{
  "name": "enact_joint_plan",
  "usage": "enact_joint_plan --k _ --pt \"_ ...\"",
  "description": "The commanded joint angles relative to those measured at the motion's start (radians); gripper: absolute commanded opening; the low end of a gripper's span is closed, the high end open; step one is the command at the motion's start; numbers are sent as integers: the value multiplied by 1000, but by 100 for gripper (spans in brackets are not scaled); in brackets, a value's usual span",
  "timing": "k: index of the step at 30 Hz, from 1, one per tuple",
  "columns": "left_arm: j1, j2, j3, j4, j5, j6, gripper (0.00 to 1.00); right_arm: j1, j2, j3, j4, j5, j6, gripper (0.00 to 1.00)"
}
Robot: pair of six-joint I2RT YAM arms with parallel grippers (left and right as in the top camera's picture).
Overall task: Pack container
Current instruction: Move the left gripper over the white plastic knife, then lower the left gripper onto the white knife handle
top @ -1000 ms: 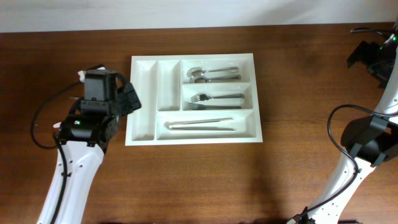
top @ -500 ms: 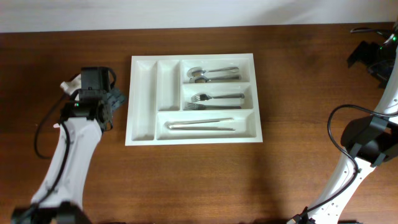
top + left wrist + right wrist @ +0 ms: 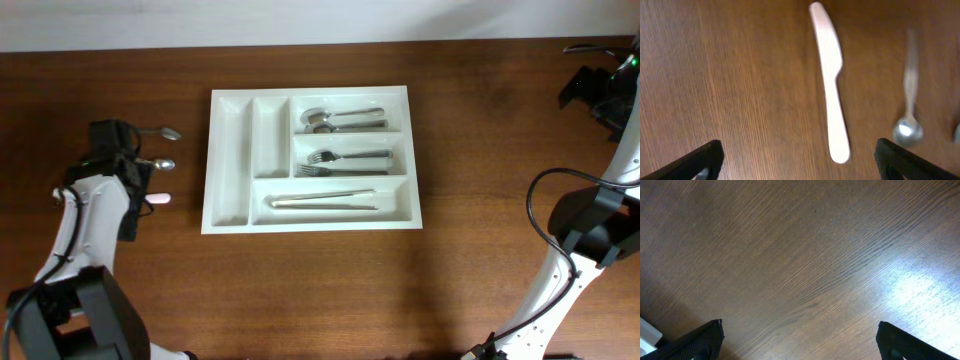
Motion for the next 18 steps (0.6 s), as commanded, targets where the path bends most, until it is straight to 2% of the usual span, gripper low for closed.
enact_joint_plan --k 1,3,12,18 --pt "38 55 2 7 89 -53 84 5 -28 15 0 -2 -3 99" --pt "44 79 2 8 109 -58 77 5 -28 15 -1 -2 -3 99" --pt "44 170 2 12 249 -100 78 5 -28 15 0 -2 -3 99" --pt "44 172 2 68 238 -112 78 5 -28 15 0 -2 -3 99"
